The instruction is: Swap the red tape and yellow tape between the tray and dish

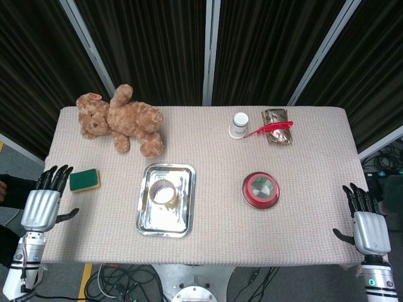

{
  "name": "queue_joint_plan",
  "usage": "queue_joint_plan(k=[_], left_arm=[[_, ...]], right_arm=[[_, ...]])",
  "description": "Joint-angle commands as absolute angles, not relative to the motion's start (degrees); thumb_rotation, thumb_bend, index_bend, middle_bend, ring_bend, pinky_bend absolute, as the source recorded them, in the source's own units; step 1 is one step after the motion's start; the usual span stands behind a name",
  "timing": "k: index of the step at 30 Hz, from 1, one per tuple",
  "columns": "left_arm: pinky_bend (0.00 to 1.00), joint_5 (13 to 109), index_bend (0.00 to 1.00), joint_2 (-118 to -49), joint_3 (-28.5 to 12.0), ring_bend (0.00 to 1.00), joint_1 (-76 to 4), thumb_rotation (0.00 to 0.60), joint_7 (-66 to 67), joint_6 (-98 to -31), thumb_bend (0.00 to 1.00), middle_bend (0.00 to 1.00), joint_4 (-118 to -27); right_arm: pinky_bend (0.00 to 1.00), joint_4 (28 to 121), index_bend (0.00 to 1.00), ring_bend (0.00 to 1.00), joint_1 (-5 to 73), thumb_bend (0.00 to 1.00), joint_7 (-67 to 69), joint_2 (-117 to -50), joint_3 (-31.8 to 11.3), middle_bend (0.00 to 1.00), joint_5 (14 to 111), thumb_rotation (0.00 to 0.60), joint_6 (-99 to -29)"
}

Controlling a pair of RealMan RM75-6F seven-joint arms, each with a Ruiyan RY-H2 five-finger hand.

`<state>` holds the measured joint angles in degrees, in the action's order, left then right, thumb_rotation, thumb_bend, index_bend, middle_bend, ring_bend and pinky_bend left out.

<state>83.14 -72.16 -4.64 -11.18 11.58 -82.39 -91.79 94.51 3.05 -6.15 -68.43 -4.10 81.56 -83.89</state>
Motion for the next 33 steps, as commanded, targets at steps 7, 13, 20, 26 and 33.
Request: queue_joint_plan(k=[7, 13, 20, 26, 33], left_arm=[[0.11, 83.34, 0.04, -72.33, -4.44, 0.00, -11.12, 0.600, 11.50, -82.43, 0.08, 0.05, -91.78], [0.11, 83.33, 0.04, -72.57, -4.68, 0.00, -11.36, 0.600, 10.70, -82.25, 0.08, 0.05, -91.46], [0.11, 83.80, 0.04, -72.89, -4.06, 0.00, -11.20, 0.600, 9.74, -82.08, 0.08, 0.05, -90.64], [0.11, 83.15, 0.04, -72.89, -3.97, 0.00, -11.08, 0.600, 9.15, -81.57, 0.08, 0.05, -90.38], [0.11, 83.08, 0.04, -72.62, -3.87, 0.00, -10.88, 0.600, 8.46, -81.58, 0.08, 0.05, -90.19]], right_arm=[[0.00, 96.86, 0.00, 0.00, 3.72, 0.00, -5.85, -67.33, -3.68, 0.00, 81.32, 0.600, -81.78], [0.00, 99.85, 0.00, 0.00, 5.84, 0.00, -9.36, -66.91, -4.49, 0.00, 81.02, 0.600, -79.54], [0.00, 103.40, 0.00, 0.00, 13.74, 0.00, -18.48, -67.01, -8.44, 0.00, 75.66, 0.600, -70.21], [0.00, 104.30, 0.00, 0.00, 22.57, 0.01, -28.23, -69.39, -11.35, 0.00, 67.32, 0.600, -60.65], [0.00, 103.20, 0.00, 0.00, 30.16, 0.01, -38.80, -73.85, -11.55, 0.00, 55.58, 0.600, -56.02]])
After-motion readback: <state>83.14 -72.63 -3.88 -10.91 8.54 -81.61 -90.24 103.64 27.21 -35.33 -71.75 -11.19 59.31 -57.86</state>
